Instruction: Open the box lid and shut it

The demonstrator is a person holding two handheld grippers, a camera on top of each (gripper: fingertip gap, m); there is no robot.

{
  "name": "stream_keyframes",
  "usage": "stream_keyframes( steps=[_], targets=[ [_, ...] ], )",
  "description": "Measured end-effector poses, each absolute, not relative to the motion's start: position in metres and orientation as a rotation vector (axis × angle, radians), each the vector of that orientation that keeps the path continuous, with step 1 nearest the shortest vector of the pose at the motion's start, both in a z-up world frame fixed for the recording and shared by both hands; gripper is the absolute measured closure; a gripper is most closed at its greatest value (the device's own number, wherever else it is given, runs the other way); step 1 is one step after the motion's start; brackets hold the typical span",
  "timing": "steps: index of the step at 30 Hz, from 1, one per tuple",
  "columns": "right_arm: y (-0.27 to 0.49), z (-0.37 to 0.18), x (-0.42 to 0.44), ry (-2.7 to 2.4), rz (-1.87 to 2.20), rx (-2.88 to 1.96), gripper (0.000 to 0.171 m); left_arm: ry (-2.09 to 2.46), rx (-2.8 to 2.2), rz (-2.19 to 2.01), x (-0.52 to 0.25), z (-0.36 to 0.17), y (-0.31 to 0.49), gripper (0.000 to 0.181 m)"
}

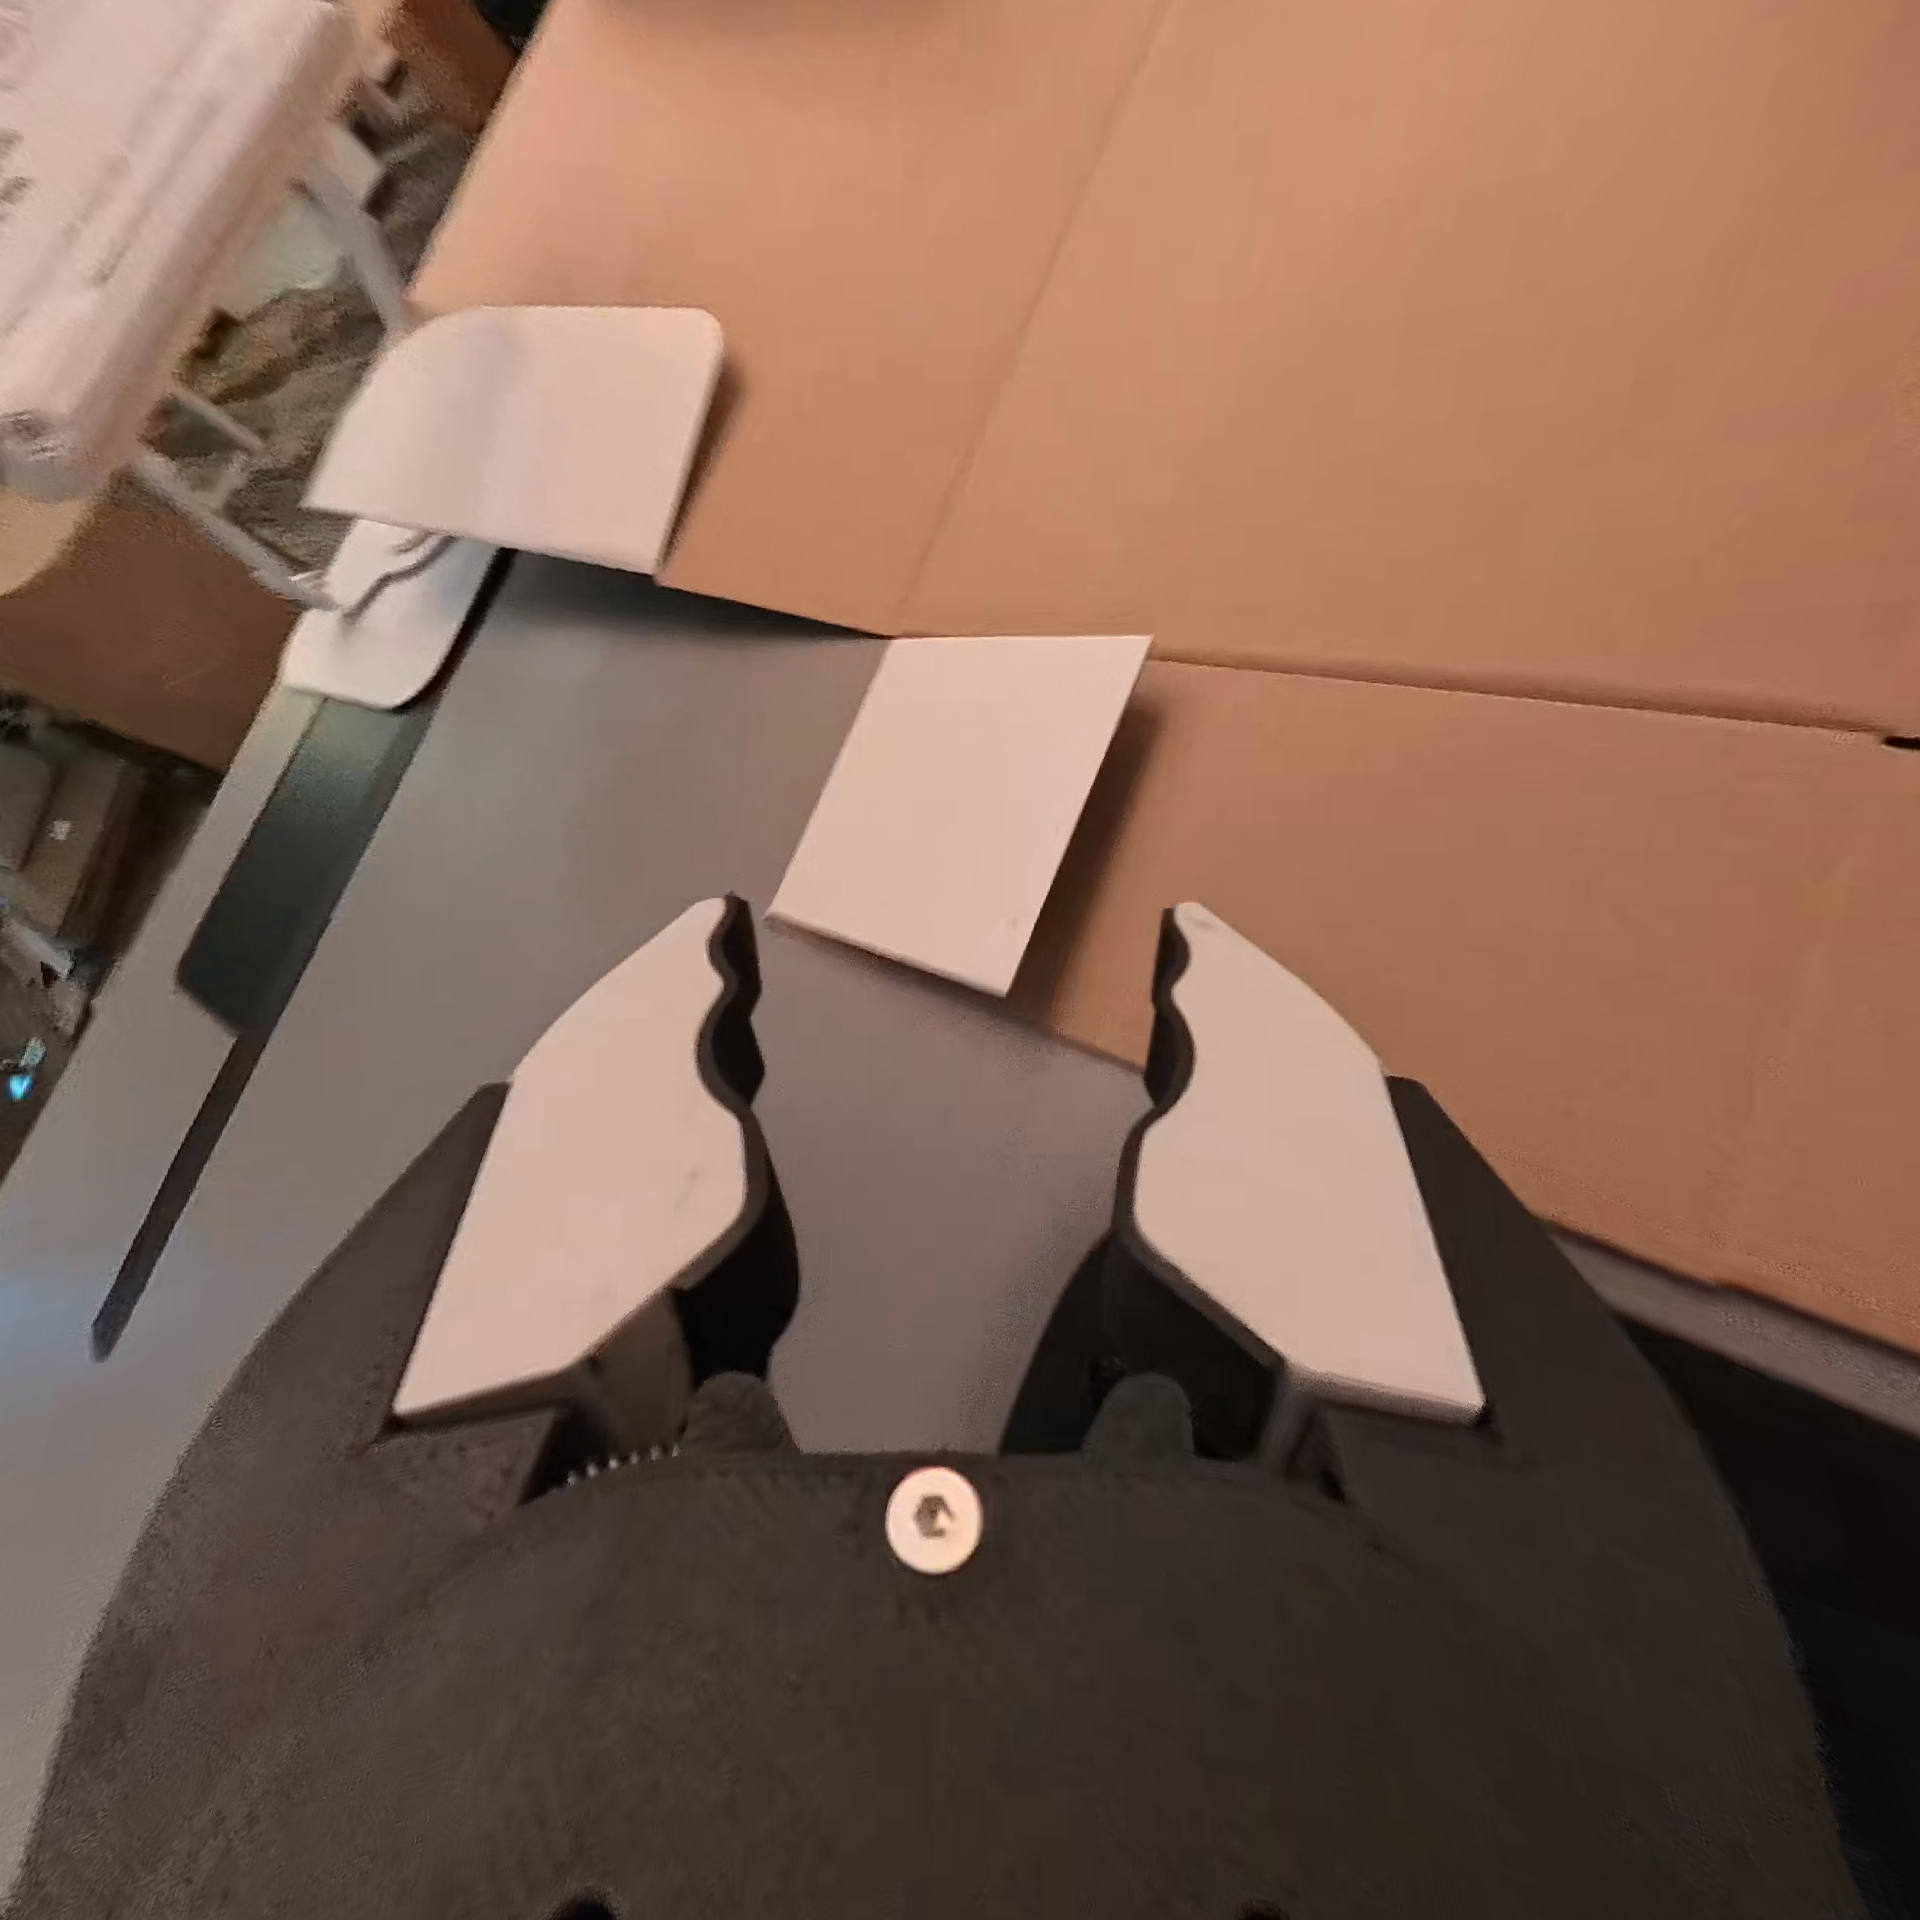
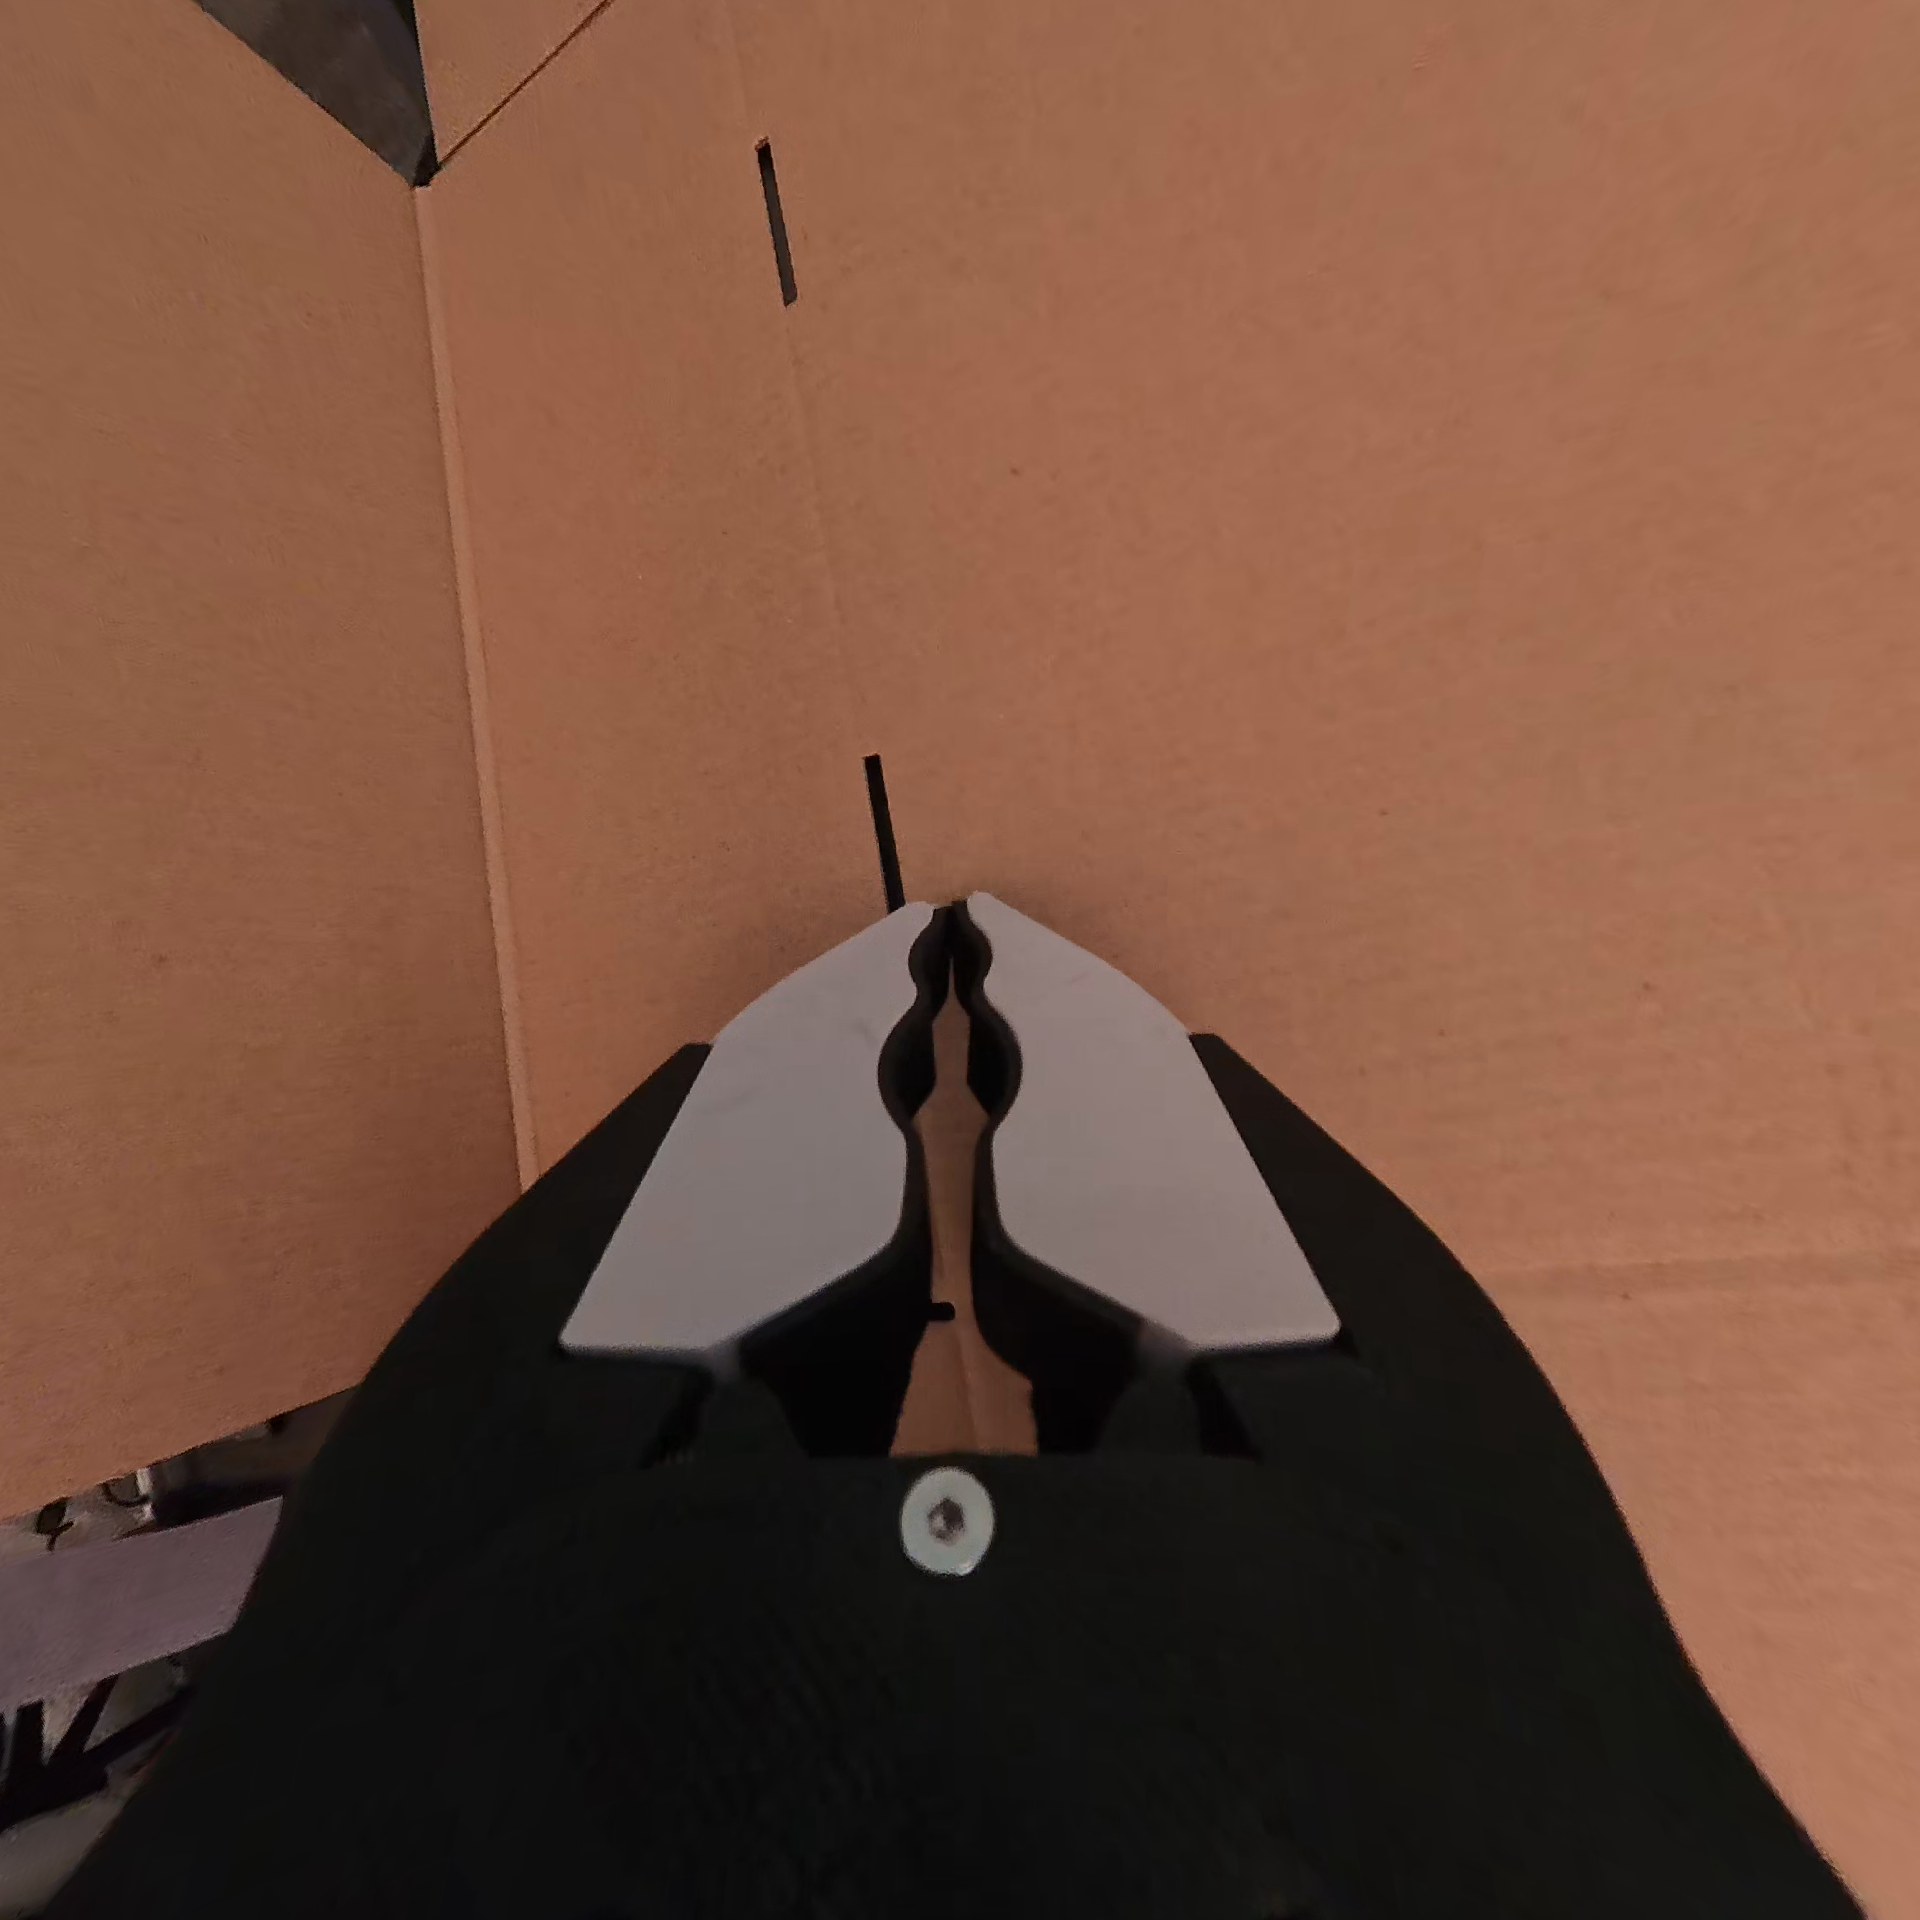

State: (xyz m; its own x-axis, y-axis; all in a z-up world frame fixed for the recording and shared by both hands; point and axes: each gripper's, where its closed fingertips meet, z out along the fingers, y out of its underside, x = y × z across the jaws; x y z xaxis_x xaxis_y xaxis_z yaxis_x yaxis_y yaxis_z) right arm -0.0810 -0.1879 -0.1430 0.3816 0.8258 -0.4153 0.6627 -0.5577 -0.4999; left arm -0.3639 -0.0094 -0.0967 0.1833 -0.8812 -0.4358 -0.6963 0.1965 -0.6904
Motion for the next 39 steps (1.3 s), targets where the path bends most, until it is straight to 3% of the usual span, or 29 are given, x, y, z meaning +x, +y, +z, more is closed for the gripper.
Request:
stream_keyframes(
  steps=[4, 12, 15, 18, 20, 26, 39],
  targets=[
    [-0.188, -0.143, -0.081, -1.329, 0.938, -2.388, 0.17, 1.688, -1.467, -0.164, -0.332, -0.121, 0.001, 0.101],
    [-0.189, -0.144, -0.08, -1.415, 0.939, -2.398, 0.17, 1.573, -1.351, -0.107, -0.321, -0.093, 0.036, 0.138],
    [-0.189, -0.144, -0.08, -1.429, 0.941, -2.404, 0.17, 1.585, -1.491, -0.29, -0.318, -0.097, 0.031, 0.128],
    [-0.189, -0.144, -0.08, -1.422, 0.946, -2.386, 0.17, 1.635, -1.599, -0.412, -0.324, -0.11, 0.02, 0.102],
    [-0.189, -0.144, -0.08, -1.408, 0.965, -2.382, 0.17, 1.69, -1.609, -0.376, -0.332, -0.123, 0.015, 0.1],
    [-0.189, -0.144, -0.081, -1.411, 0.98, -2.391, 0.17, 1.655, -1.569, -0.28, -0.335, -0.133, 0.016, 0.118],
    [-0.188, -0.144, -0.081, -1.408, 0.976, -2.384, 0.17, 1.504, -1.657, -0.394, -0.338, -0.127, 0.022, 0.132]
  ],
)
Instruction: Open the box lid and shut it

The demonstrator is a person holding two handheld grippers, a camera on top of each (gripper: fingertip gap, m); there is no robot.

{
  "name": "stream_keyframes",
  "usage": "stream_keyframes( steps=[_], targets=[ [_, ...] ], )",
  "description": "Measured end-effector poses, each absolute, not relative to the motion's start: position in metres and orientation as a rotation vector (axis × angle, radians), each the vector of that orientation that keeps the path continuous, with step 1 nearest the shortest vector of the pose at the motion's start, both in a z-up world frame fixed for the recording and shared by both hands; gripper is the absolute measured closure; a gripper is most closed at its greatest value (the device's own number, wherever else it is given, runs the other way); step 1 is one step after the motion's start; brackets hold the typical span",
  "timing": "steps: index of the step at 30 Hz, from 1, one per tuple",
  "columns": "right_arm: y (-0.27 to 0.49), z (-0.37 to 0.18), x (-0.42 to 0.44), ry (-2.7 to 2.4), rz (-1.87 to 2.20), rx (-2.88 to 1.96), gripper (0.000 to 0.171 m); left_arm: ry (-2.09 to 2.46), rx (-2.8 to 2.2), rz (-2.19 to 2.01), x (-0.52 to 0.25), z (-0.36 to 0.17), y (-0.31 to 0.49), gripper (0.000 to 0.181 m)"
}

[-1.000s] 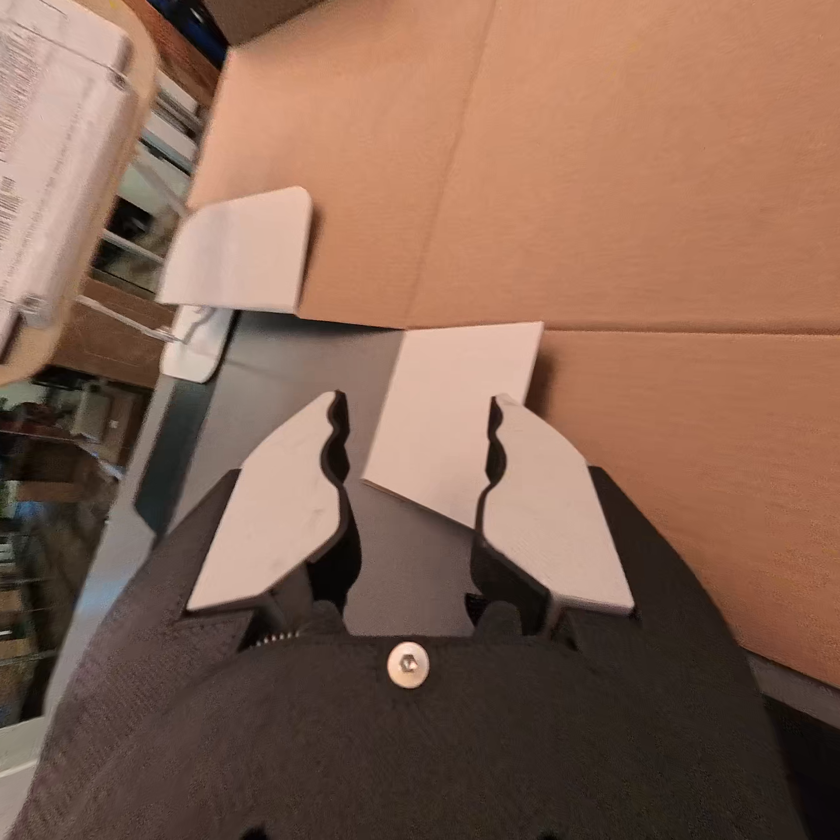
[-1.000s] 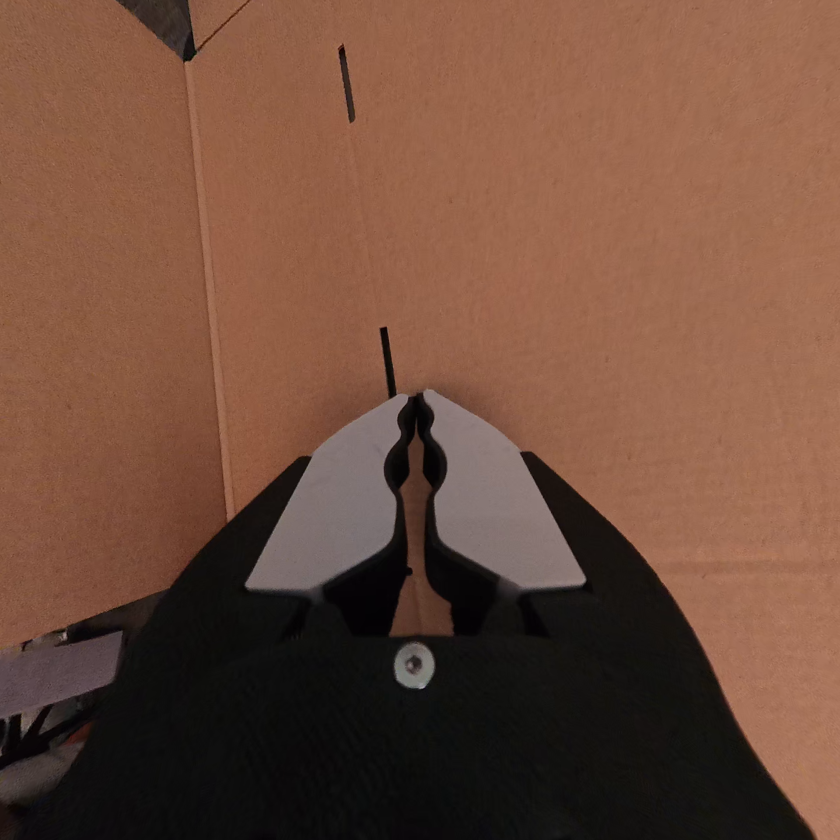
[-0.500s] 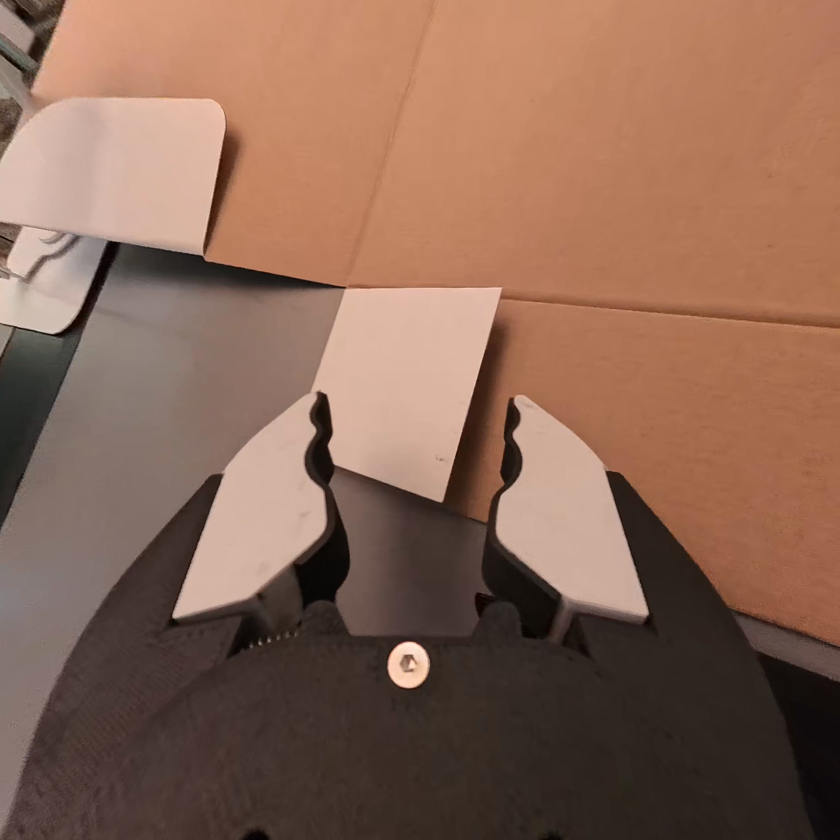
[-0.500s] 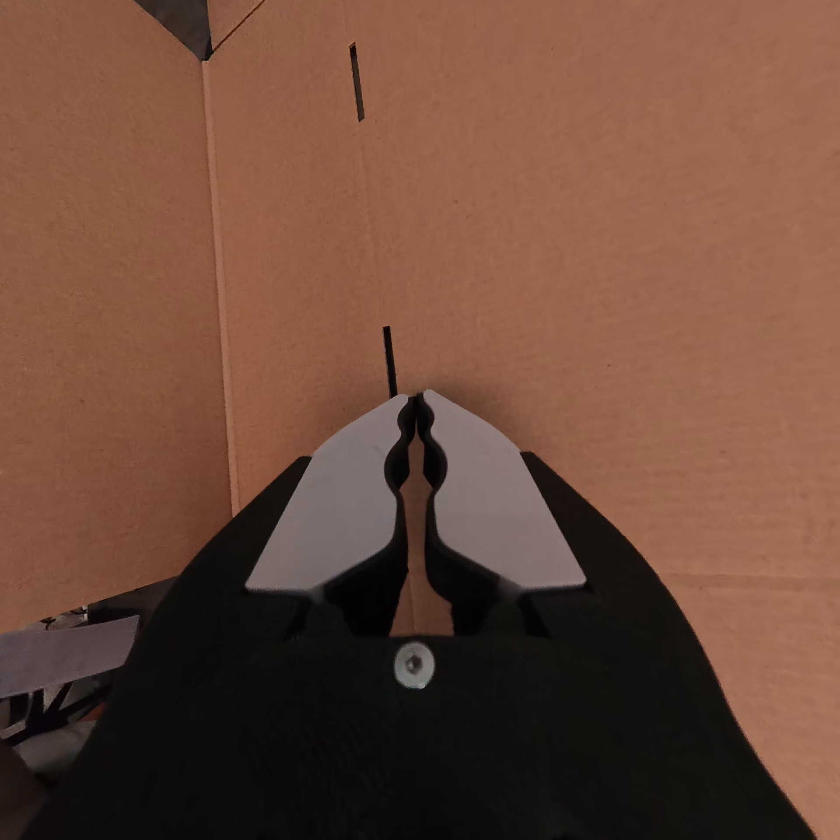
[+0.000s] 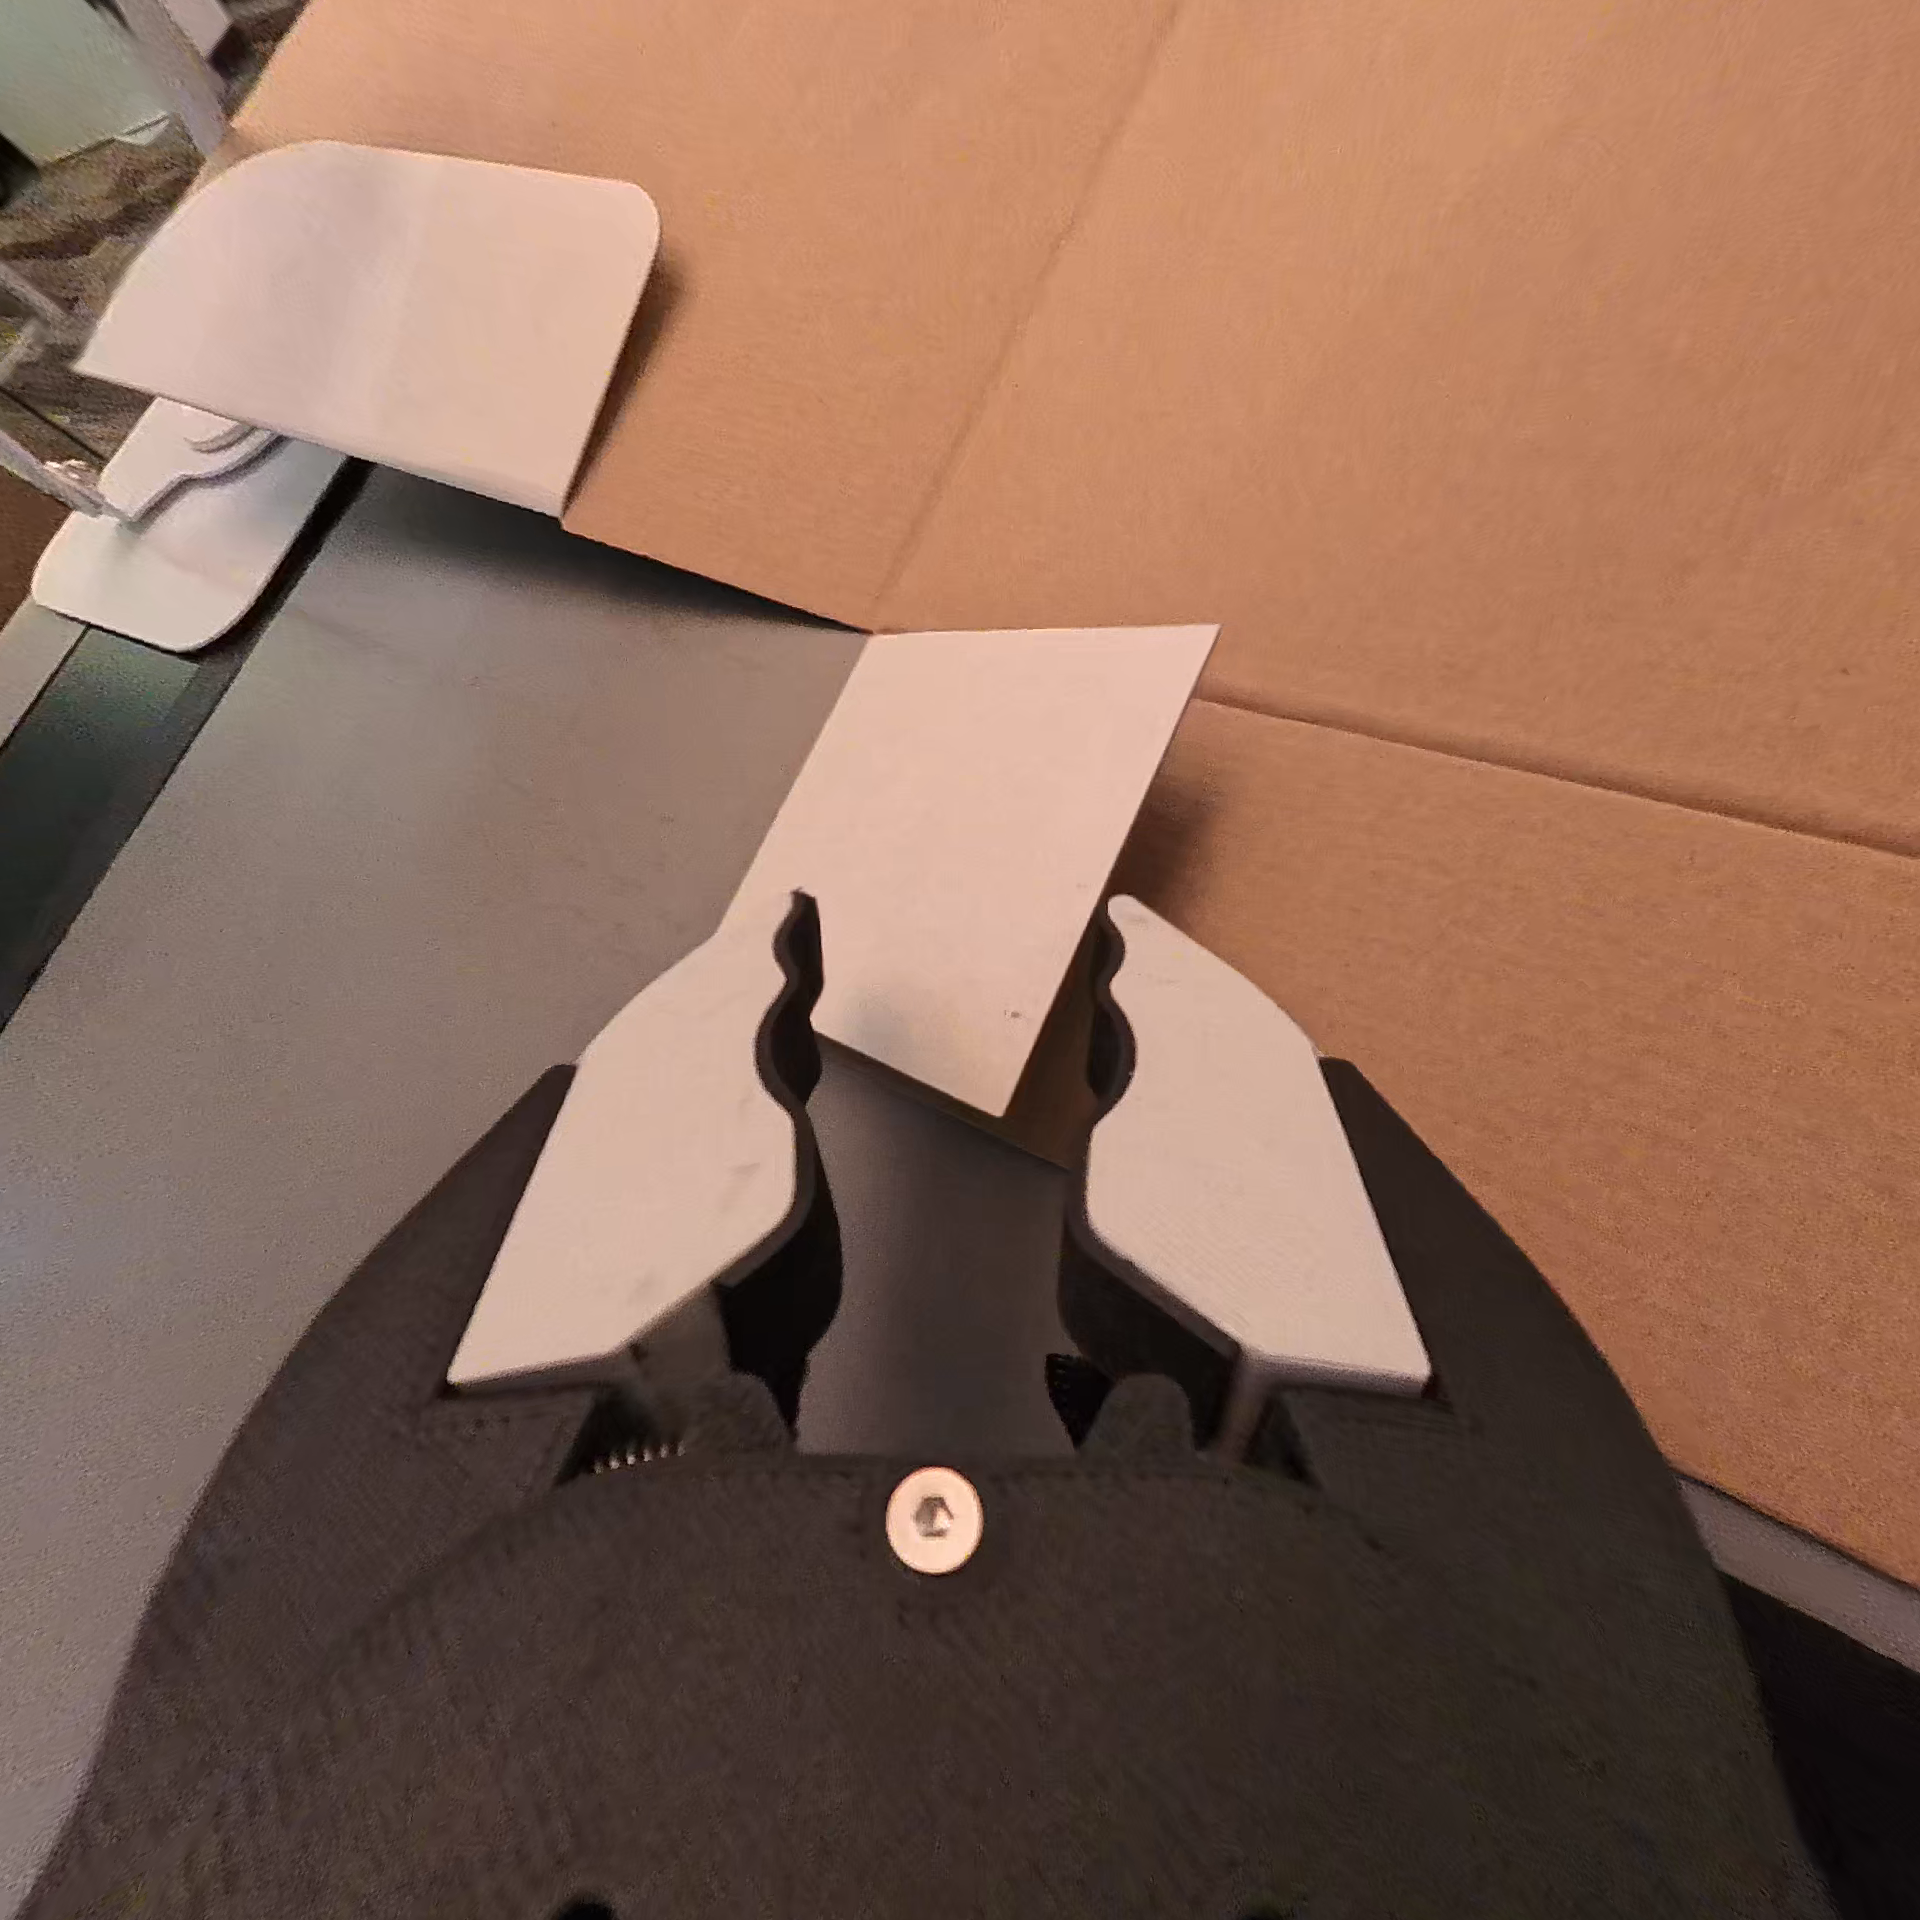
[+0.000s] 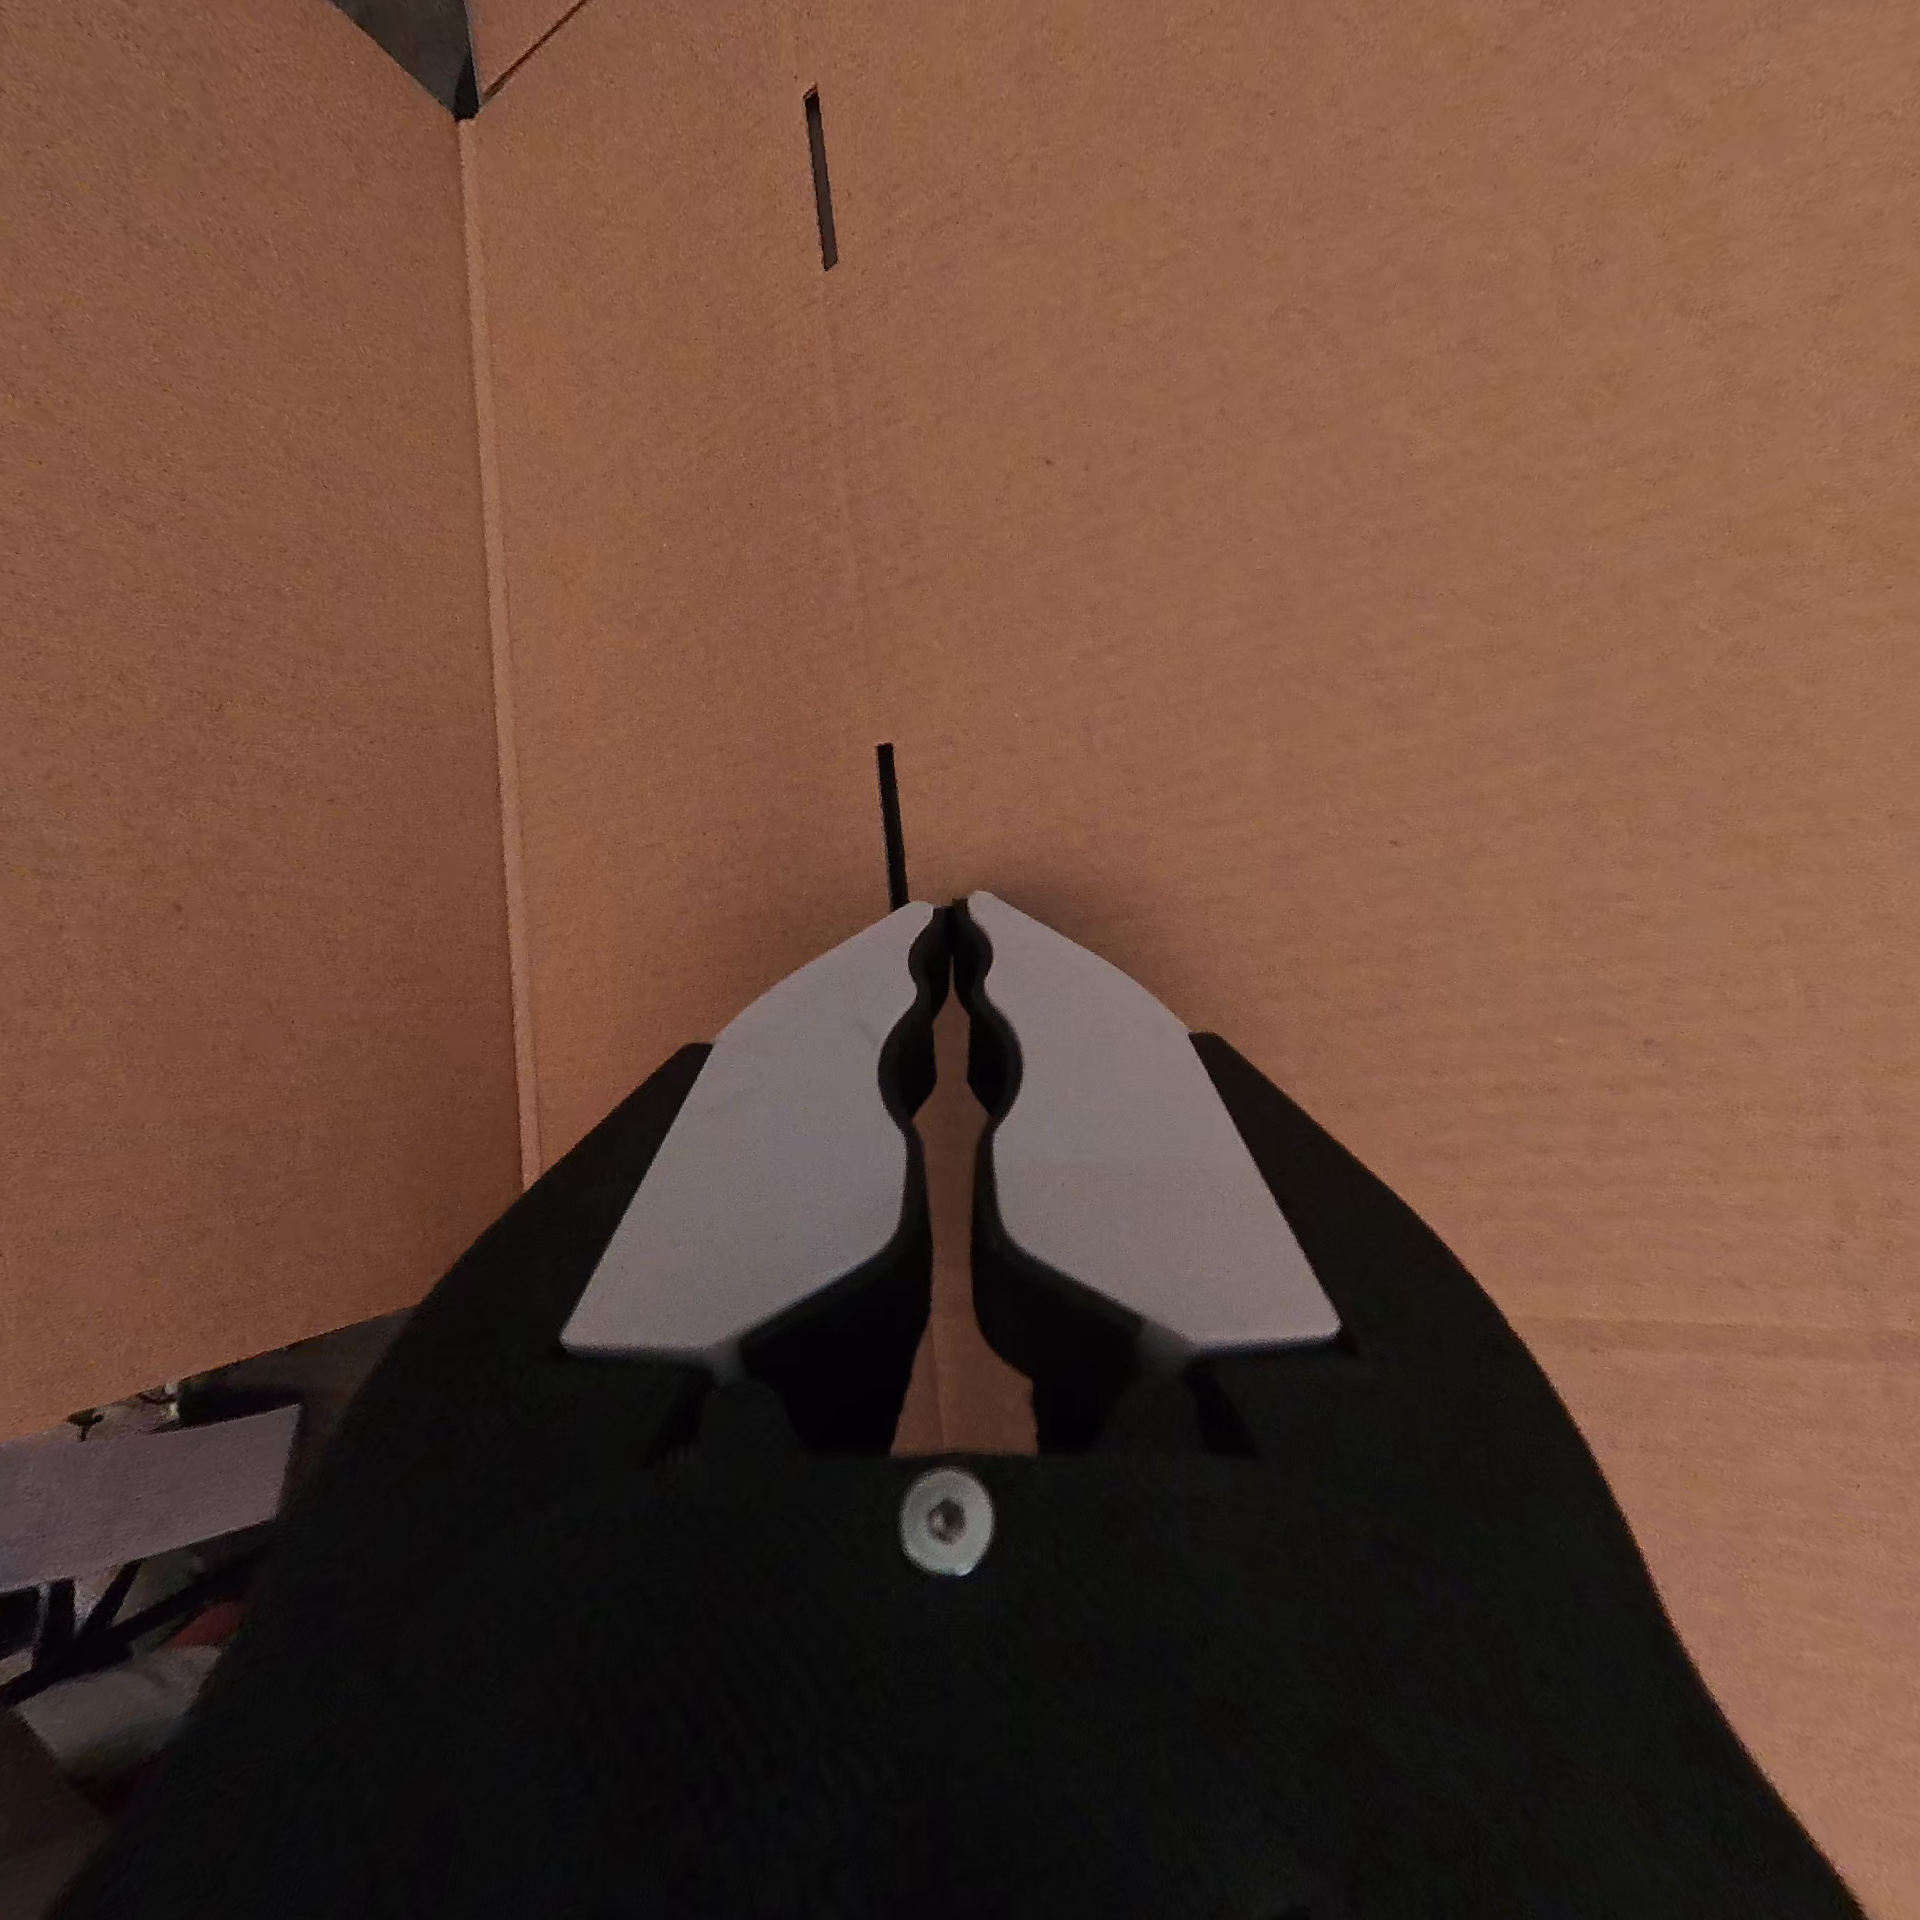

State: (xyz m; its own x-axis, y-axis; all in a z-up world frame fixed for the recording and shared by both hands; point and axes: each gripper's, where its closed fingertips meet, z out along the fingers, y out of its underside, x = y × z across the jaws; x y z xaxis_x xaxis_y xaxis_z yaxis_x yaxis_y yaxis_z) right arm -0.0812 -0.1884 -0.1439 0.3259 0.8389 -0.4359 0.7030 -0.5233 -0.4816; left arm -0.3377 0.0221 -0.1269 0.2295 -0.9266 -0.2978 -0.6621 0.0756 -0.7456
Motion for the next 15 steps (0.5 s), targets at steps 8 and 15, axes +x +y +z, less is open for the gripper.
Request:
stream_keyframes(
  steps=[8, 15],
  targets=[
    [-0.186, -0.144, -0.082, -1.431, 0.939, -2.361, 0.17, 1.247, -1.661, -0.532, -0.324, -0.083, 0.056, 0.147],
    [-0.186, -0.143, -0.082, -1.423, 0.959, -2.358, 0.17, 1.227, -1.702, -0.576, -0.325, -0.082, 0.061, 0.146]
  ],
)
